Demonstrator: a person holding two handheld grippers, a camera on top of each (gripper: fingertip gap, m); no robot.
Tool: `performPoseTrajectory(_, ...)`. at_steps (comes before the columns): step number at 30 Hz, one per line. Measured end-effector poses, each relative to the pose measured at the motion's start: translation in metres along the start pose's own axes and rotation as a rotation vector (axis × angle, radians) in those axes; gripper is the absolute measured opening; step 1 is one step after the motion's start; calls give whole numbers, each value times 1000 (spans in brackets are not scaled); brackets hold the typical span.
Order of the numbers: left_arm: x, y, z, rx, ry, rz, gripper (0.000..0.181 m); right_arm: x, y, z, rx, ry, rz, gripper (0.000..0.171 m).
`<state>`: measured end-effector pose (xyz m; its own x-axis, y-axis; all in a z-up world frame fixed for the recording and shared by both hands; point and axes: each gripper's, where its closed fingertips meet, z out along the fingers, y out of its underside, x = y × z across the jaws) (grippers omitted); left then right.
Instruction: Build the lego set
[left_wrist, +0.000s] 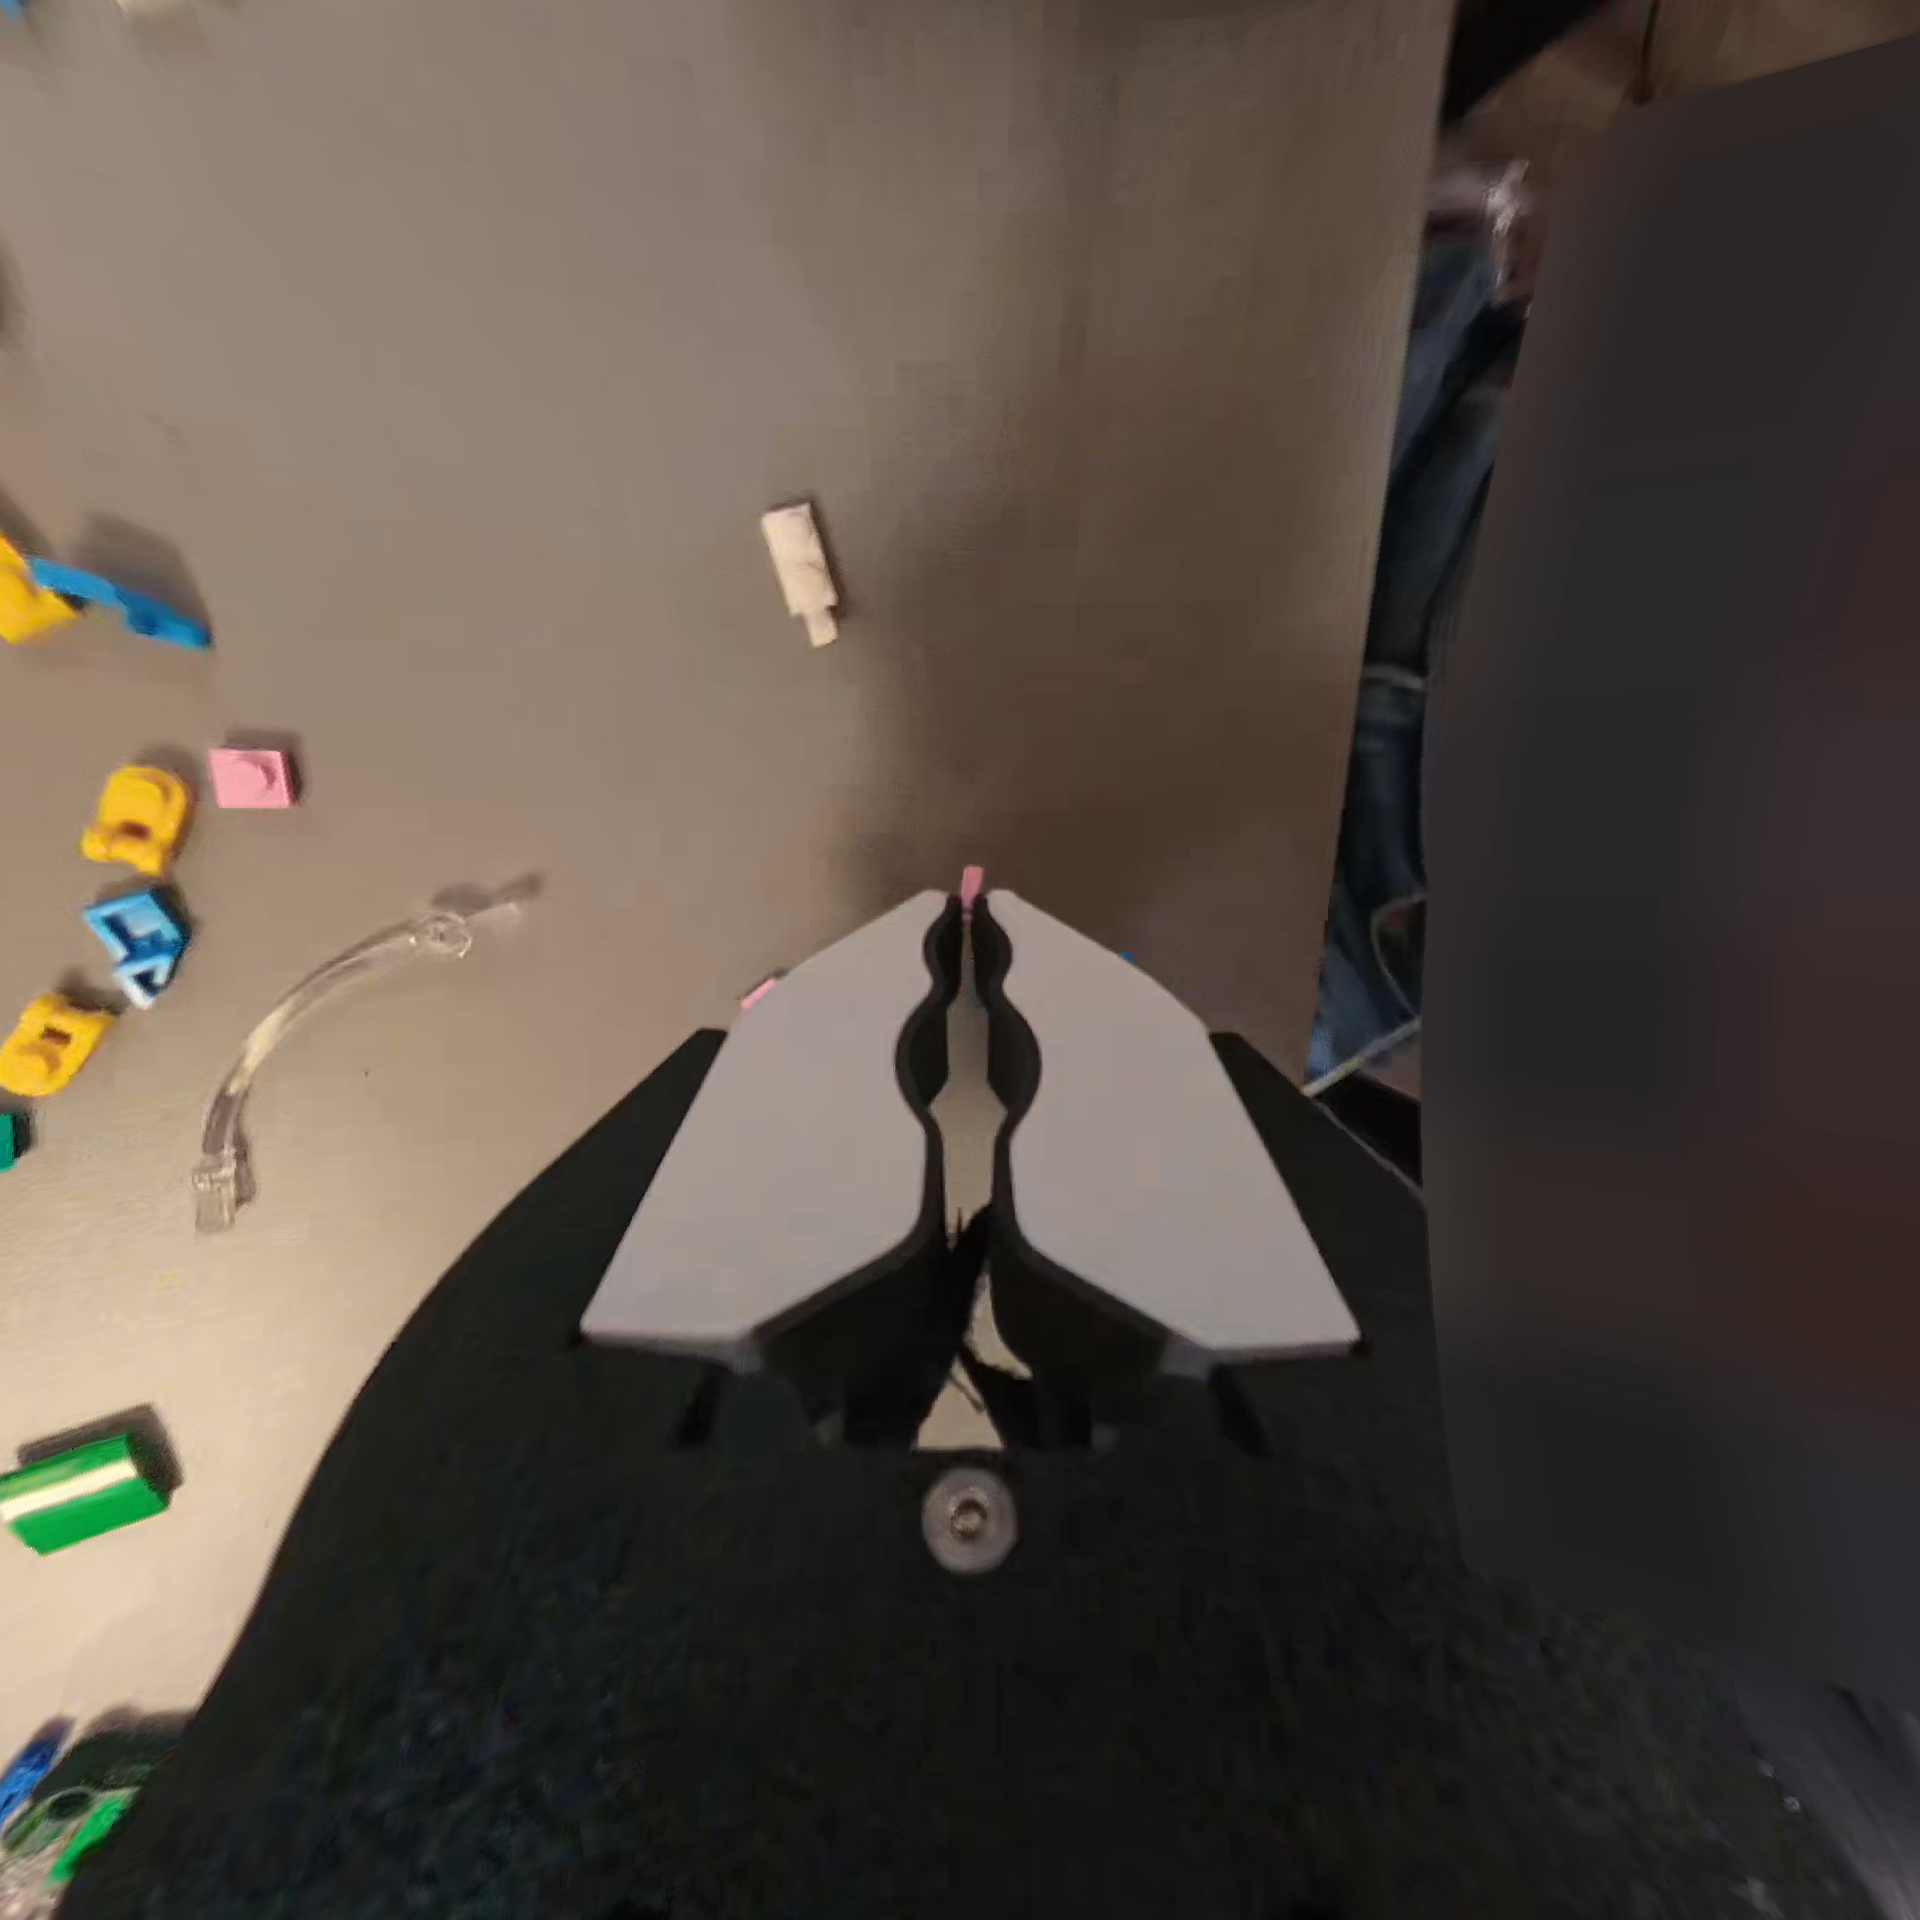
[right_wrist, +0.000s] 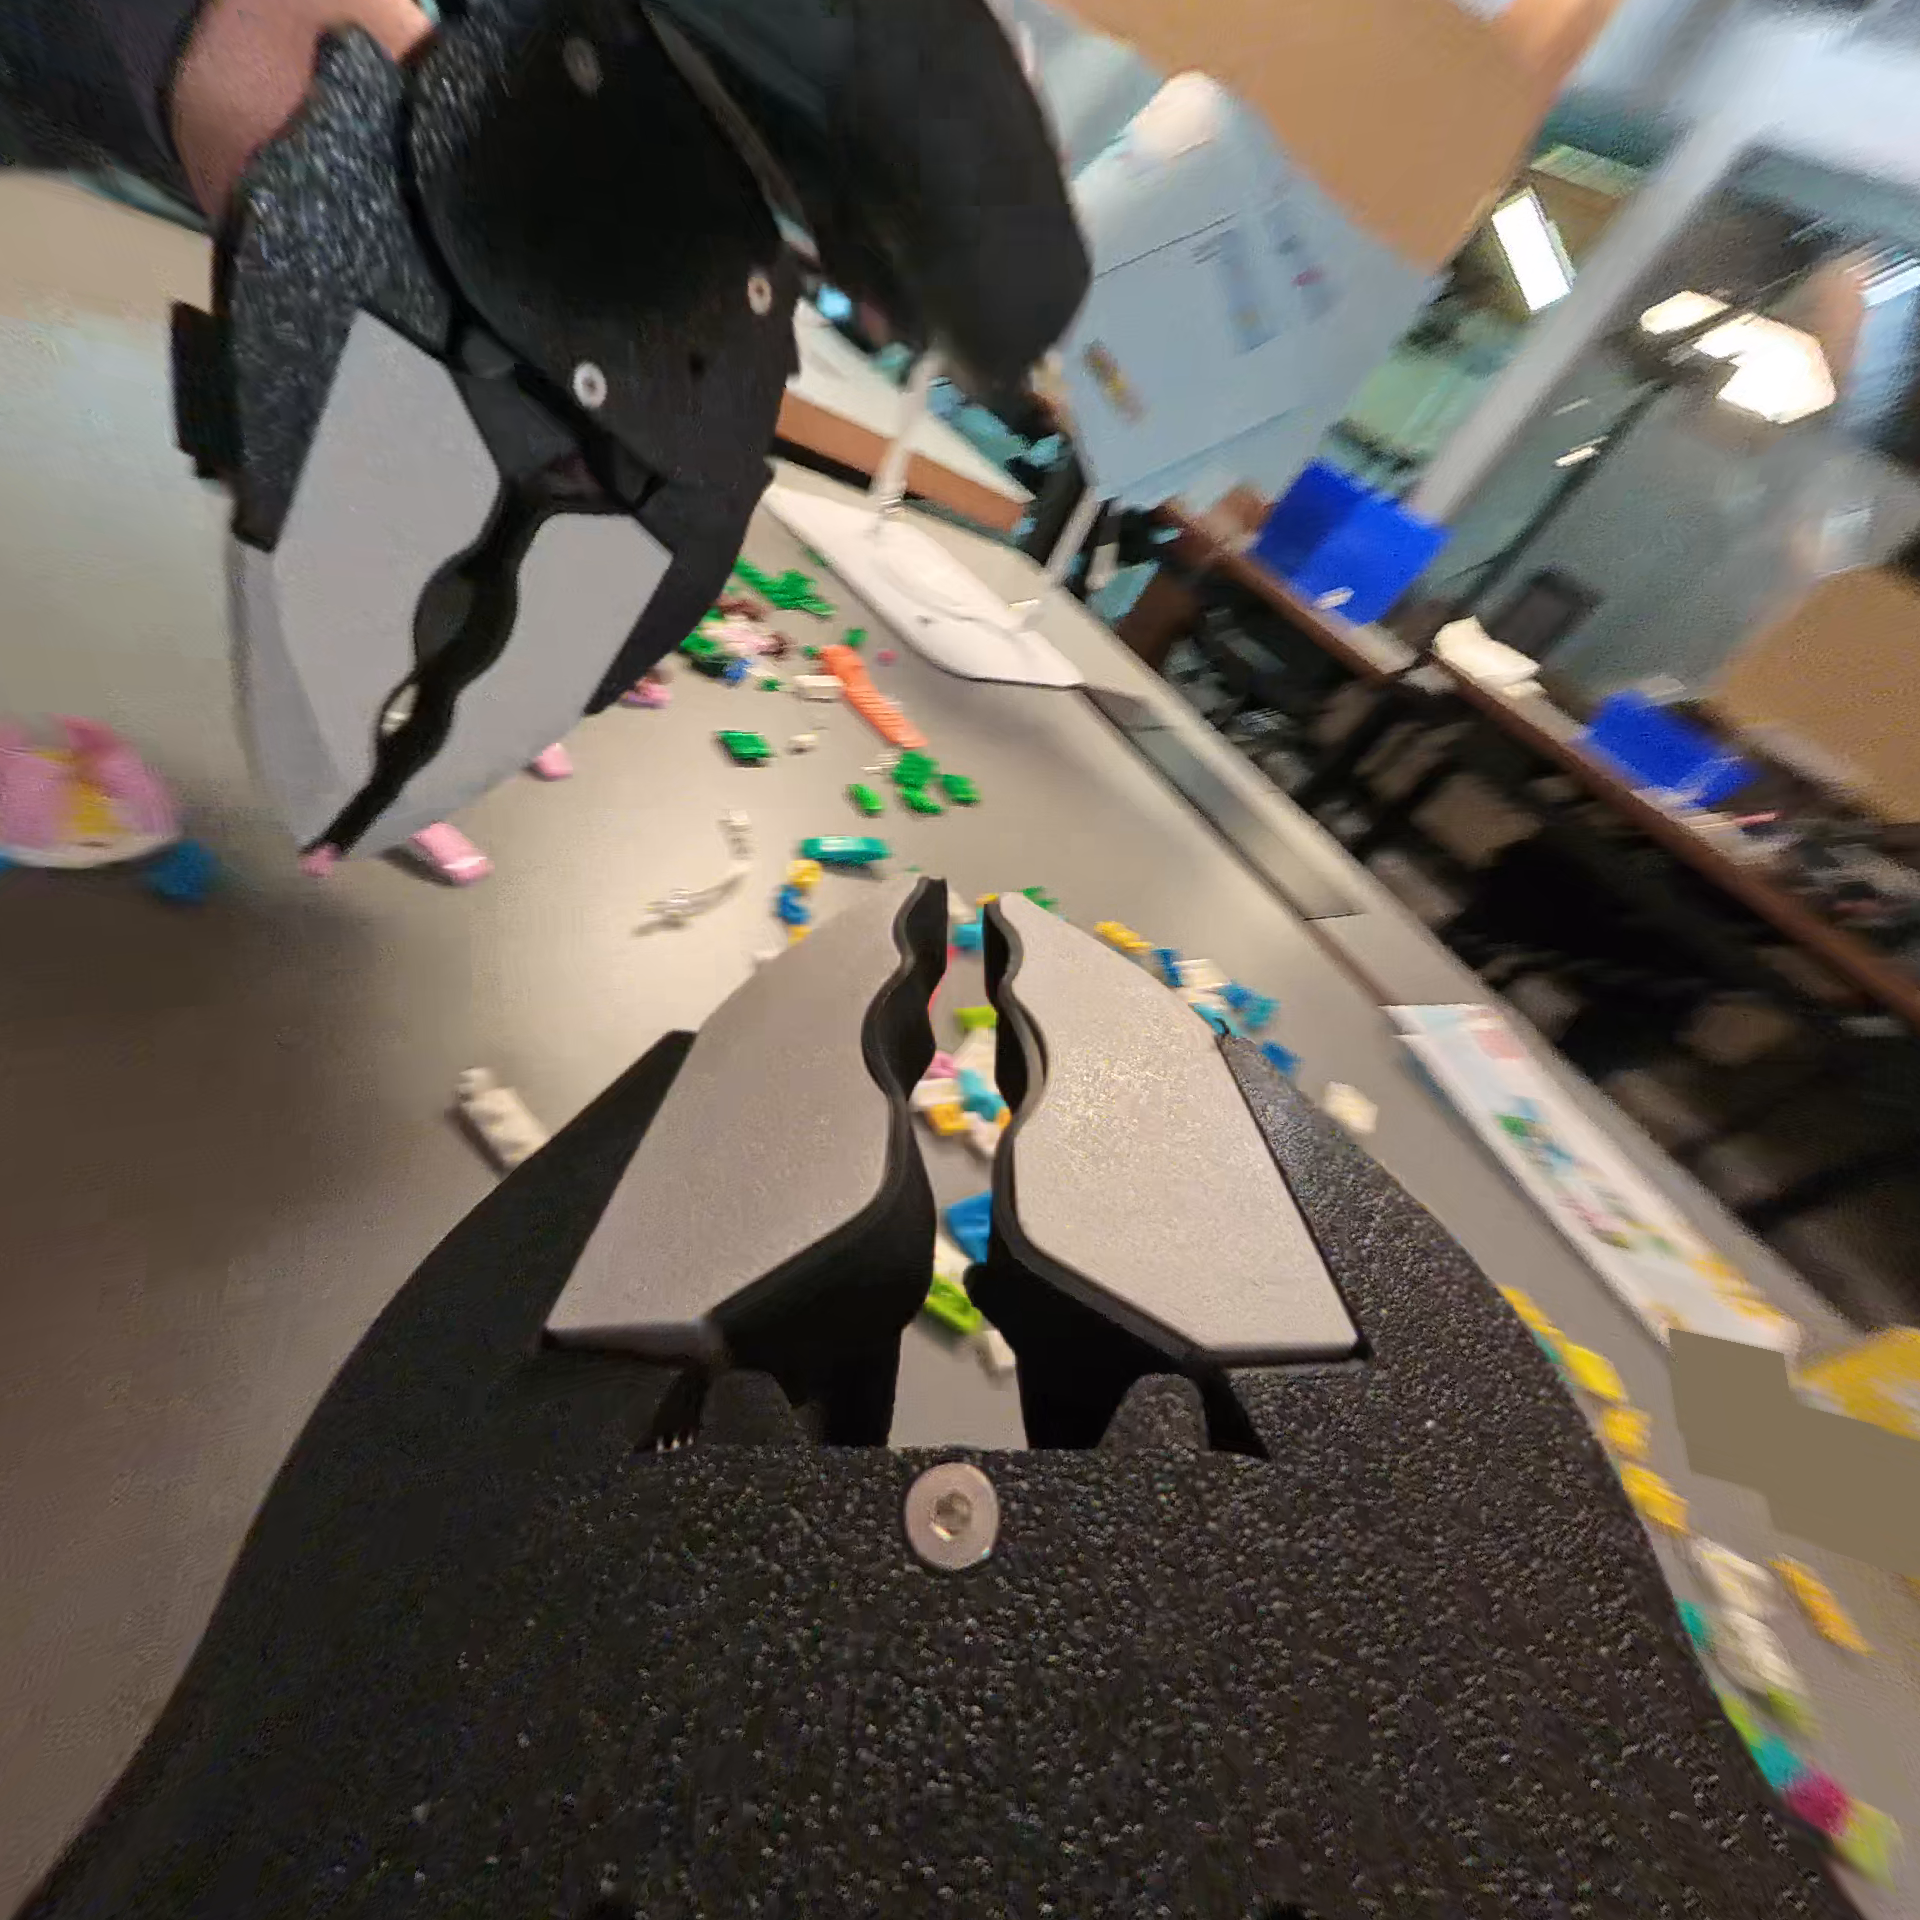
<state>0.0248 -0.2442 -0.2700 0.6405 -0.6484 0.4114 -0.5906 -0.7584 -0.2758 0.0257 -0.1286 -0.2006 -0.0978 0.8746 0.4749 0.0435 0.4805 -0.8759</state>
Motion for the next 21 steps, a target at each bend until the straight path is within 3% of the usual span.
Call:
performPoseTrajectory(1, -1, 0, 2, -56, 37, -22, 2, 8, -1, -4, 15, 73, -43, 6)
performPoseTrajectory(6, -16, -4, 12, -250, 74, -97, 2, 29, -31, -33, 159, 364, -237, 4)
performPoseTrajectory(17, -31, -8, 12, -371, 54, -156, 3, 29, -34, -48, 248, 316, -101, 0)
performPoseTrajectory(21, -35, -18, 12, -316, 50, -132, 8, 28, -34, -50, 256, 308, -91, 0)
